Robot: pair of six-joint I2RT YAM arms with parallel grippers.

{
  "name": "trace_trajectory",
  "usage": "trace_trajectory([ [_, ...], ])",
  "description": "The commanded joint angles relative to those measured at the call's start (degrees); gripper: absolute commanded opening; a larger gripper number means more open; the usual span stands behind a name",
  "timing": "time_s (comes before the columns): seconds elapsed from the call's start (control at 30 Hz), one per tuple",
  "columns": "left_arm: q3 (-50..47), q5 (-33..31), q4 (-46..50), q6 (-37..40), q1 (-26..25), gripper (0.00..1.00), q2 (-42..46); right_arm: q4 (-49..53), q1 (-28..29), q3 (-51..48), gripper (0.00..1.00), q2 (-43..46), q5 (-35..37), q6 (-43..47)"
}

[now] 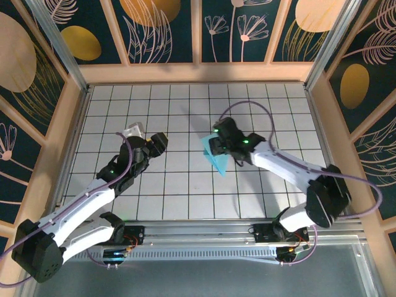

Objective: Fold a paper plane with a square sheet of paper (fold left side to right side)
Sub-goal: Turn over the paper at the center of the table.

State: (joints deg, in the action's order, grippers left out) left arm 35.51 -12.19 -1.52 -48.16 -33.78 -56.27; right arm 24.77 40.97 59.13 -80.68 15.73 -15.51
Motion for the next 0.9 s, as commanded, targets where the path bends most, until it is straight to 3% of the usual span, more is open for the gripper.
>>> trace_trajectory([
  [0.0,-1.02,4.45,-5.39,-3.24,-0.08,0.66,-1.63,-9.02,-5.18,-5.59,0.8,7.41,-7.32,-3.21],
  [0.23,-0.73,10.52,-7.58,-5.17,-0.13,0.66,-7.27,-17.7,-16.05,-15.9,0.9,18.01,-15.35,-8.02],
  [0.53,-1.27,15.23,-12.15,-10.83,-1.38,0.65,-12.45,-32.74,-30.16,-30.97,0.97,24.13,-32.97,-21.79],
  [0.87,3.3,19.94,-16.88,-12.45,-3.45,0.65,-24.19,-34.79,-34.49,-36.72,0.97,23.81,-37.43,-23.94],
])
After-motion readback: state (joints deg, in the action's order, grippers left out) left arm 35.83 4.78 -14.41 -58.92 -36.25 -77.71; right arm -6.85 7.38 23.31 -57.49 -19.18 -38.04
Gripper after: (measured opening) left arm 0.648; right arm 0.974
